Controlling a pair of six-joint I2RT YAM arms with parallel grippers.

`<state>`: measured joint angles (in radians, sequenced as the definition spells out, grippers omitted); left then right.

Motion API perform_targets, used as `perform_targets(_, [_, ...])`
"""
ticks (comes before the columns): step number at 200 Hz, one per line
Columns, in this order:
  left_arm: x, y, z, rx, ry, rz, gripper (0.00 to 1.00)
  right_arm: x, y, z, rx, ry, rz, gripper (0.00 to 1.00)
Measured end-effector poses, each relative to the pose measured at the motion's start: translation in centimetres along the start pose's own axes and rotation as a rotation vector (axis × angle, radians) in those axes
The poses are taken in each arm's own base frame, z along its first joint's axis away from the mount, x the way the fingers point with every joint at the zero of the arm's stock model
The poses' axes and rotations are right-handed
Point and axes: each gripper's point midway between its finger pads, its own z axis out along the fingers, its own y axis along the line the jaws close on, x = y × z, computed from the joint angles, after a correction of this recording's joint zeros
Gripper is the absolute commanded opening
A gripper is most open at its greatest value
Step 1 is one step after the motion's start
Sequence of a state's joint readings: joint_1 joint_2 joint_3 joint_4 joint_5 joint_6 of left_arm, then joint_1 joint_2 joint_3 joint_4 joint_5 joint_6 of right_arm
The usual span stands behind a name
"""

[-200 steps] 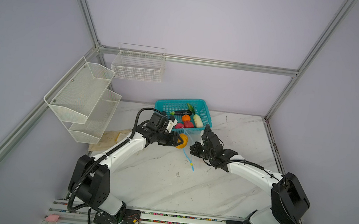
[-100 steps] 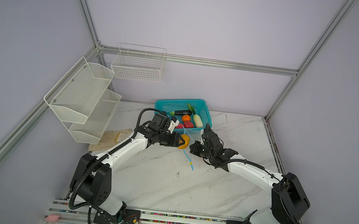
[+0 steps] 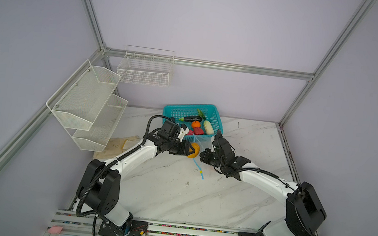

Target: Place the food in the zip-top bag and seal the zipper

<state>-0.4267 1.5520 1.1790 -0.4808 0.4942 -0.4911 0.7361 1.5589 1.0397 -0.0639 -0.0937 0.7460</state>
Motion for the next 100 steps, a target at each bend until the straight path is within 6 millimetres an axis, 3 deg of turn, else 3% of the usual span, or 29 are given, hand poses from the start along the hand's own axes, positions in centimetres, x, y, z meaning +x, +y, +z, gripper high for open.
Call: perform_targets(100, [0.8, 1.1, 1.1, -0.02, 0.031, -0.02, 0.41, 0.0, 0.1, -0.1, -0.005, 0.0, 0.0, 0.0])
